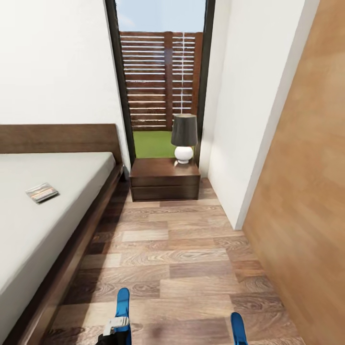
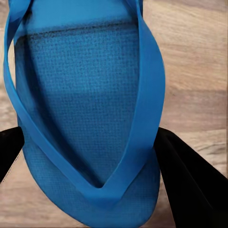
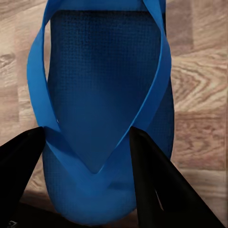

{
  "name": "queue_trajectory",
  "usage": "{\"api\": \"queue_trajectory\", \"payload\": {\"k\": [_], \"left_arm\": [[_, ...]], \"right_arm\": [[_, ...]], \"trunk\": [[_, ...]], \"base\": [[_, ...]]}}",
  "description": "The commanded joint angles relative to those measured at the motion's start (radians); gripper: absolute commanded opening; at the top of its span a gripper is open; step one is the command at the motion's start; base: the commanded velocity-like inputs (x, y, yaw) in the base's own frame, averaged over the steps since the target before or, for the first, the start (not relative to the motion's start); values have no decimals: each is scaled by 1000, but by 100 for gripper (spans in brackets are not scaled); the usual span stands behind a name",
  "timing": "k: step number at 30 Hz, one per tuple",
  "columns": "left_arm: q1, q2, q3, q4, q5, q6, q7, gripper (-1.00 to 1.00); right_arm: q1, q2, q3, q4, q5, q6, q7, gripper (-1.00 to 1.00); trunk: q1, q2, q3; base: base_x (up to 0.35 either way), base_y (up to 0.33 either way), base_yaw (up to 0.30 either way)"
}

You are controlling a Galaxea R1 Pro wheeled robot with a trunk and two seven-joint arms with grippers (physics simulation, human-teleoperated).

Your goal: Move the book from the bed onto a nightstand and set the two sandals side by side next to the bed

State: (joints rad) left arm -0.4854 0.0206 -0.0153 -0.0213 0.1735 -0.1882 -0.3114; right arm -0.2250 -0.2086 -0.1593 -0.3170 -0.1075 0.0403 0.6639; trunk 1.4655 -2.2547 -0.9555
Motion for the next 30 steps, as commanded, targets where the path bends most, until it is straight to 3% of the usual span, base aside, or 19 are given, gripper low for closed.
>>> {"api": "queue_trajectory", "payload": {"k": [1, 16, 30], "left_arm": [[-1, 0, -2, 1, 9, -2, -4, -100], [-1, -1, -2, 1, 9, -2, -5, -100], [-1, -1, -2, 1, 9, -2, -4, -100]], "right_arm": [[-1, 0, -3, 20, -10, 4, 5, -100], [0, 0, -3, 59, -9, 4, 5, -100], [-1, 0, -3, 59, -9, 4, 5, -100]], "trunk": [[0, 0, -1], [0, 0, -1], [0, 0, -1]], "base": [[317, -89, 83], [313, -96, 74], [315, -11, 72]]}}
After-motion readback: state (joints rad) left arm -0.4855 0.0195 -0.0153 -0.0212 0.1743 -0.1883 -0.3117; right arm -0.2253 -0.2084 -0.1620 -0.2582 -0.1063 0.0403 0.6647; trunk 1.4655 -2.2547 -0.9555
